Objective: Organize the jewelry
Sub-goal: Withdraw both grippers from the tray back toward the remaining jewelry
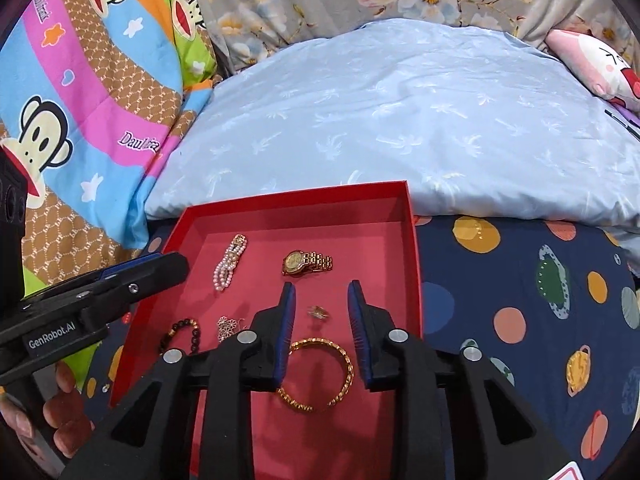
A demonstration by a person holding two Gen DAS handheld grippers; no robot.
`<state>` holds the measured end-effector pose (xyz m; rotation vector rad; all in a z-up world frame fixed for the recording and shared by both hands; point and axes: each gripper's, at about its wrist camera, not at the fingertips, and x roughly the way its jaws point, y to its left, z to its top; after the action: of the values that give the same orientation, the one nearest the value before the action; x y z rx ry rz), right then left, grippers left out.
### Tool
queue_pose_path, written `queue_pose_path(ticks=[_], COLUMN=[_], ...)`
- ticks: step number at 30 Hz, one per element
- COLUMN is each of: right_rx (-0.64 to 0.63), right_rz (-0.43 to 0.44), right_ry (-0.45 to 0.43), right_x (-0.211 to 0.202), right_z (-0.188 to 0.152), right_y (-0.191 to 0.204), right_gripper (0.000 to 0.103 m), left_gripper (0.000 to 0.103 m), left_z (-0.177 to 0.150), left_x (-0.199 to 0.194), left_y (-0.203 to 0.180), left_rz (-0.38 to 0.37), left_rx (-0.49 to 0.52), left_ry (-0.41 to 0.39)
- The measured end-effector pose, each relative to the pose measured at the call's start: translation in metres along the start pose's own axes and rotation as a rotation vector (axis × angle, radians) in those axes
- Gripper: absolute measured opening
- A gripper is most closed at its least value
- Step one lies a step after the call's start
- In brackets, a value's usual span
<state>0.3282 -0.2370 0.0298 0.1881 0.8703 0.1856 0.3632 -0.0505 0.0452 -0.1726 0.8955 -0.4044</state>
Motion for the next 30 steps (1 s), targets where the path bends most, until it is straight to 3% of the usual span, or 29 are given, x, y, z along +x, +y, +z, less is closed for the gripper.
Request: queue_pose_path(ticks=[2, 6, 14, 22, 25, 30], right_rx=[-0.003, 0.004, -0.020, -0.032, -0.043, -0.028], right_rz=[-0.006, -0.011, -0.028, -0.067, -0.076, -0.061], right_ry=[-0.015, -0.051, -0.100, -0.079, -0.057, -0.006], right_x=[-0.011, -0.046, -0.122, -0.168, -0.175, -0.177], right_z=[-0.002, -0.017, -0.079, -0.159, -0.186, -0.228], right_y=[0.001, 0.002, 0.018, 0.039, 0.047, 0.058], right_gripper=[0.029, 0.034, 0.037, 0.038, 0.038, 0.038], left_gripper=[0.048, 0.051, 0.056, 0.058, 0.064, 0.065], left_z=[-0.003, -0.016, -0.069, -0.146, -0.171, -0.210], left_x=[-0.015, -0.049, -0.115, -0.157, -0.167, -0.173], left_y=[-0.003, -0.007, -0.005, 0.008, 0.015, 0.025], left_rz=[0.026, 0.091, 0.197, 0.267, 0.284, 0.295], left_rx=[0.016, 0.047, 0.074, 0.062, 0.048, 0.024], left_ry=[-0.028, -0.073, -0.110, -0.084, -0.075, -0.033])
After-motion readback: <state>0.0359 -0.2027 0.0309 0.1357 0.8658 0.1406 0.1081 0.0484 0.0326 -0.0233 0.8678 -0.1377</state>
